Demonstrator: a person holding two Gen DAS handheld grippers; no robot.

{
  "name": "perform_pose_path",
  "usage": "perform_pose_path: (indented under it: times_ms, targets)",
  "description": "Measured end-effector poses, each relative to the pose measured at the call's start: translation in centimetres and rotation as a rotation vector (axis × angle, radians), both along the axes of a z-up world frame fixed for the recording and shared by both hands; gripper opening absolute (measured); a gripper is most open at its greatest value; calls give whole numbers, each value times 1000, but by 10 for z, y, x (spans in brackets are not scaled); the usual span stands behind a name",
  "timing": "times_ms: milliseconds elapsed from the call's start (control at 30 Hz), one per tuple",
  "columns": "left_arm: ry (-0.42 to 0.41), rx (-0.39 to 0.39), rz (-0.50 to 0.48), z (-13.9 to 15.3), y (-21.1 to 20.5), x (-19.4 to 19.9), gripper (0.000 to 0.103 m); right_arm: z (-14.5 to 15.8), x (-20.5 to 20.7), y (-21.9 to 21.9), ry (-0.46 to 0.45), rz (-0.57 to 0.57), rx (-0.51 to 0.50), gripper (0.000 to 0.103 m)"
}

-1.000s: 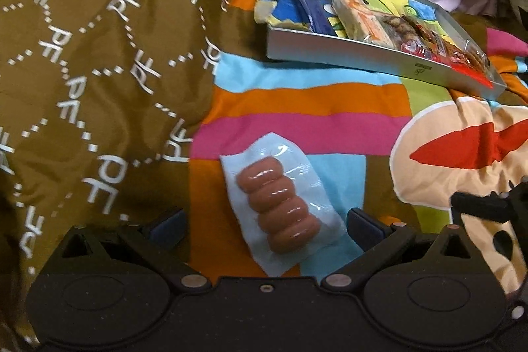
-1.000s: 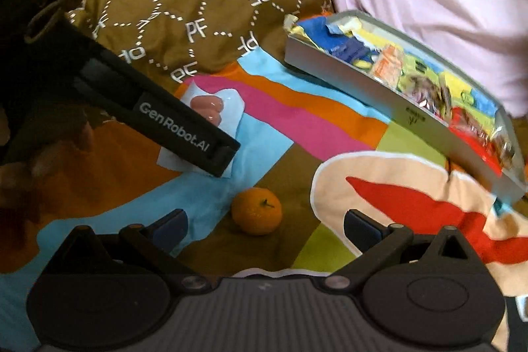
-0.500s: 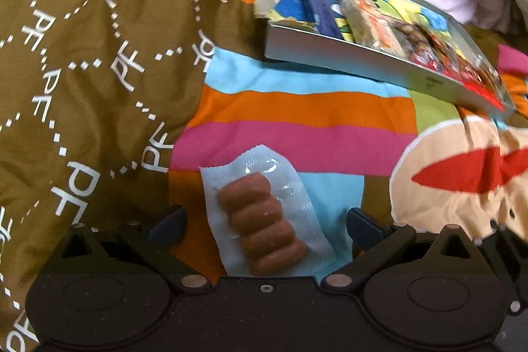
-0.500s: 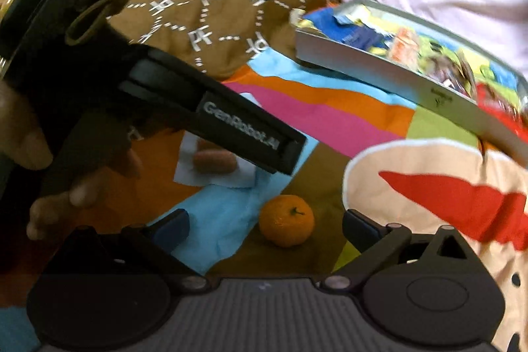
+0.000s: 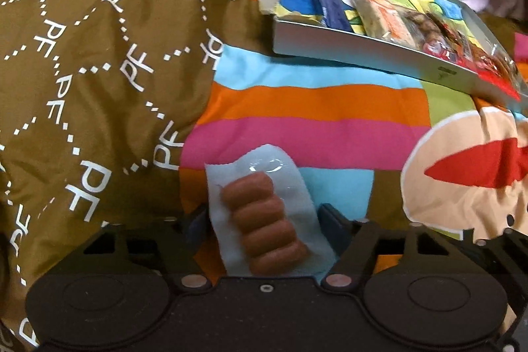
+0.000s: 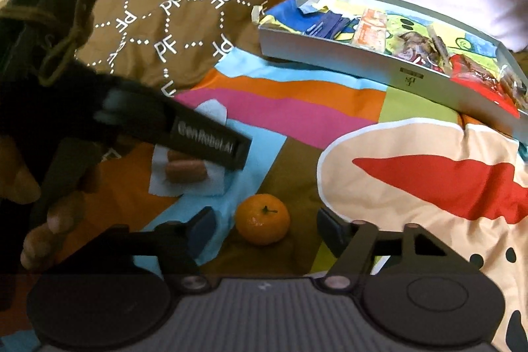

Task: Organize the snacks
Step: 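Lower the left tool over the sausage pack while the right tool lowers over the orange, then grasp the sausage pack with the left tool while the right tool grasps the orange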

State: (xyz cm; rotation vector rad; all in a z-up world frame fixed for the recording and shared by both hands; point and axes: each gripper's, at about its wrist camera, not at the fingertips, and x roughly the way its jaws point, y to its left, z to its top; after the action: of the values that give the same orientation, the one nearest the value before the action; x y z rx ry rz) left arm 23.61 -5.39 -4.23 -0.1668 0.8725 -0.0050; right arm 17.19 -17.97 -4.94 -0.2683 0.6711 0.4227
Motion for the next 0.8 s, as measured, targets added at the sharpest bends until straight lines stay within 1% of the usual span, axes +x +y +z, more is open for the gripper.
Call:
perform_pose_path:
  times_ms: [100,333,500,633,800]
  targets:
    - [5,-21,5,1,2,-1,66,1,0,-2,15,-6,13,60]
    - [-18,-74,37,1,7,-7,57,-3,1,-3,43,-8,38,57]
    - [-49,-95,58,0,8,-14,51,-5,2,-2,55,-3,49,42]
    - [-65,-117,68,1,10,-18,48,-4,1,-2,58,-5,56,41]
    - [-90,-139,81,1,12,-21,48,-3,-1,-1,45,-5,53,41]
